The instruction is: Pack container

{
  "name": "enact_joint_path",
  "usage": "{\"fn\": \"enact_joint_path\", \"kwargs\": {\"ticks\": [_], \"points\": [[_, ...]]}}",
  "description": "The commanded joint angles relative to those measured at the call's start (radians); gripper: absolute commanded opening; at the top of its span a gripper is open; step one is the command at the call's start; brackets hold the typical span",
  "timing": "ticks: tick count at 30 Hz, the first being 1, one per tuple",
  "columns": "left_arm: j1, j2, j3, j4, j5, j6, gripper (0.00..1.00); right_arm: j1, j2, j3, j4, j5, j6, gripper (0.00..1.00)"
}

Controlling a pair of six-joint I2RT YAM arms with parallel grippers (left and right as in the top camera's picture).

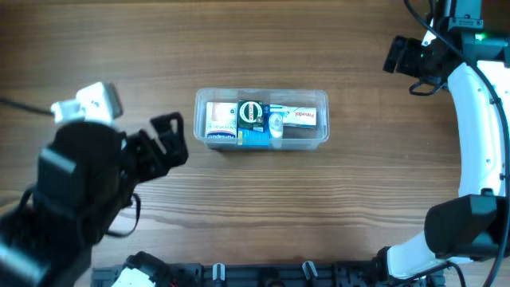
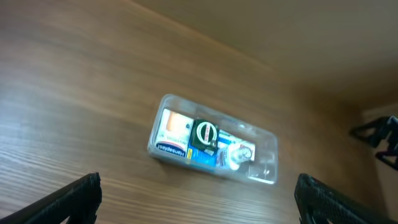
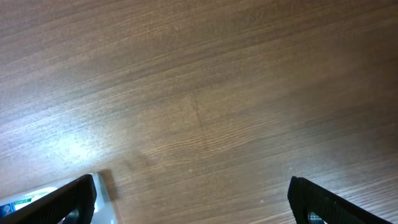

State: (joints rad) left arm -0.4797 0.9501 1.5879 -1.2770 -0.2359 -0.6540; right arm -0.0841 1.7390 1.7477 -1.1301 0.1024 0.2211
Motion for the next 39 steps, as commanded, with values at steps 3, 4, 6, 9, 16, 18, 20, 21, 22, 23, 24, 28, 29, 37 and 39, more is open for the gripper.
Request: {"fn": "enact_joint_path", "kwargs": {"ticks": [3,4,6,9,16,18,20,21,22,23,24,28,29,37,39], "points": [[0.092,-0.288,-0.348,0.098,0.005,-0.016,1.00,0.000,-0.019,0.014,0.001,0.018,-0.012,1.00],[0.102,-0.330,-0.412,0.133,0.001,-0.016,1.00,0.000,-0.019,0.014,0.001,0.018,-0.011,1.00],[0.117,-0.400,-0.528,0.206,-0.001,-0.016,1.00,0.000,-0.019,0.014,0.001,0.018,-0.011,1.00],[0.145,-0.501,-0.733,0.372,0.011,-0.016,1.00,0.000,-0.019,0.014,0.001,0.018,-0.011,1.00],[0.225,-0.676,-1.220,0.962,0.113,-0.016,1.00,0.000,-0.019,0.014,0.001,0.018,-0.012,1.00],[0.245,-0.716,-1.309,1.081,0.151,-0.016,1.00,0.000,-0.019,0.014,0.001,0.018,-0.011,1.00],[0.270,-0.758,-1.383,1.170,0.186,-0.016,1.00,0.000,-0.019,0.014,0.001,0.018,-0.011,1.00],[0.281,-0.773,-1.400,1.182,0.194,-0.014,1.00,0.000,-0.019,0.014,0.001,0.017,-0.011,1.00],[0.290,-0.783,-1.408,1.185,0.201,-0.007,1.00,0.000,-0.019,0.014,0.001,0.018,-0.012,1.00],[0.306,-0.795,-1.417,1.182,0.207,0.000,1.00,0.000,-0.019,0.014,0.001,0.018,-0.012,1.00],[0.319,-0.802,-1.422,1.182,0.219,0.018,1.00,0.000,-0.019,0.014,0.001,0.017,-0.011,1.00],[0.344,-0.824,-1.427,1.178,0.248,0.129,1.00,0.000,-0.019,0.015,0.001,0.018,-0.011,1.00],[0.344,-0.828,-1.427,1.177,0.248,0.150,1.00,0.000,-0.019,0.014,0.001,0.018,-0.012,1.00],[0.348,-0.879,-1.427,1.131,0.247,0.282,1.00,0.000,-0.019,0.014,0.001,0.018,-0.011,1.00],[0.357,-0.886,-1.430,1.131,0.247,0.281,1.00,0.000,-0.019,0.014,0.001,0.018,-0.012,1.00]]}}
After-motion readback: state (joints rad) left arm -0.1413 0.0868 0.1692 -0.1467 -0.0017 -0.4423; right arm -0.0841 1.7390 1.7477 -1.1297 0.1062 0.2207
